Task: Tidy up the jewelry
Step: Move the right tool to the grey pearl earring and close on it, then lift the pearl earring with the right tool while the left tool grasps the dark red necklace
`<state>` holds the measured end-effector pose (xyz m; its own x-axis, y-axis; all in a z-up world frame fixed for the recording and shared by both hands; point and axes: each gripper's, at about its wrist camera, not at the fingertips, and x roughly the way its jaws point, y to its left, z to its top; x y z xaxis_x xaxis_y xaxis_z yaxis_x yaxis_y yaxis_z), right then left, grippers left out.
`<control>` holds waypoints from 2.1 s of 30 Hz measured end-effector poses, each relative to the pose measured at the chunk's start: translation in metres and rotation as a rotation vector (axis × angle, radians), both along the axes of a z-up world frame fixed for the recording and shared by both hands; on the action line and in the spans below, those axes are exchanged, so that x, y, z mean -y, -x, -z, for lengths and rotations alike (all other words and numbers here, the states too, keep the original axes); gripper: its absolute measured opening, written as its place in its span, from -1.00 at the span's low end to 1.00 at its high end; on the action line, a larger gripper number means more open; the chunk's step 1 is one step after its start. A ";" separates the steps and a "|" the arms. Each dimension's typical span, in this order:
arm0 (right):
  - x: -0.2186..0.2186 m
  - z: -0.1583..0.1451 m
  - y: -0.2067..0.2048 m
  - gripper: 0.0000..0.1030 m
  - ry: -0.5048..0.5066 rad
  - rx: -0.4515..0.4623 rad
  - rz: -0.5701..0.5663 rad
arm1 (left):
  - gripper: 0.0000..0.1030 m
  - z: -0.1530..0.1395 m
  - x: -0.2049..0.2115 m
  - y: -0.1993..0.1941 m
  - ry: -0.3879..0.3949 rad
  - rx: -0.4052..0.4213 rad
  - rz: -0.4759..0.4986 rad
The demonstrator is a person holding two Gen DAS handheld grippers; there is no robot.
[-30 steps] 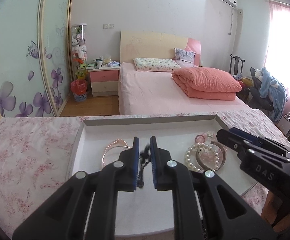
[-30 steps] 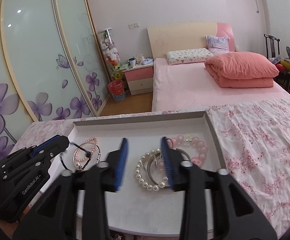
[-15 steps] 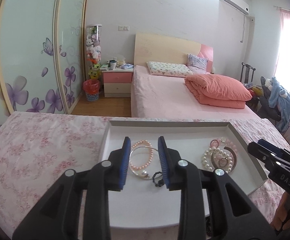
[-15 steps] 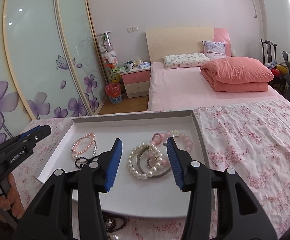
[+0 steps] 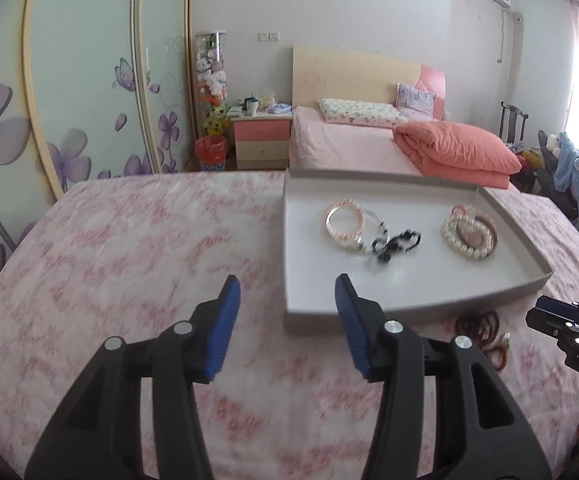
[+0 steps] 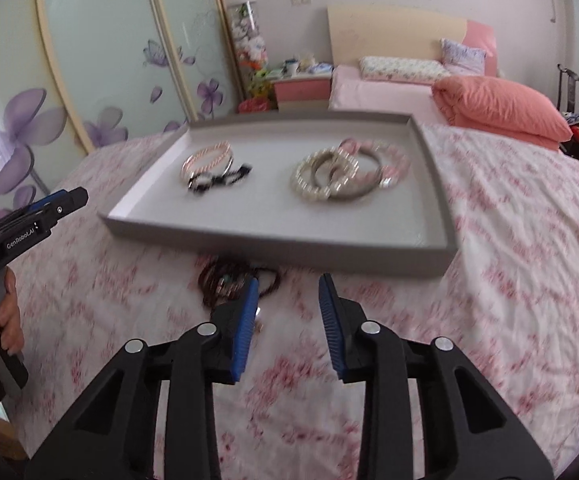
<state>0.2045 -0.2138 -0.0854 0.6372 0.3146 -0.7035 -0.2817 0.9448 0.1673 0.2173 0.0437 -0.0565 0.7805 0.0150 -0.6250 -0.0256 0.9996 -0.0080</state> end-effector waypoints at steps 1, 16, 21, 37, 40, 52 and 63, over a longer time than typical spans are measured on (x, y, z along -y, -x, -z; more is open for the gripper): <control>-0.003 0.002 0.001 -0.40 0.005 -0.005 -0.008 | 0.01 0.004 -0.002 0.003 -0.004 -0.015 -0.004; -0.024 0.018 -0.002 -0.67 0.064 -0.054 -0.031 | 0.09 0.029 -0.007 0.006 -0.013 -0.095 -0.012; -0.024 0.017 -0.005 -0.67 0.058 -0.059 -0.027 | 0.12 0.027 0.003 0.005 -0.016 -0.096 0.017; 0.011 0.016 0.004 -0.72 0.105 -0.056 0.085 | 0.23 0.023 0.058 0.007 0.007 -0.117 0.162; 0.018 0.019 0.006 -0.72 0.133 -0.048 0.105 | 0.24 0.025 0.073 0.005 0.008 -0.127 0.197; 0.026 0.018 -0.002 -0.72 0.163 -0.045 0.150 | 0.27 0.033 0.109 -0.001 0.024 -0.172 0.257; 0.046 0.019 0.001 -0.72 0.118 -0.058 0.188 | 0.33 0.052 0.163 -0.026 0.006 -0.276 0.307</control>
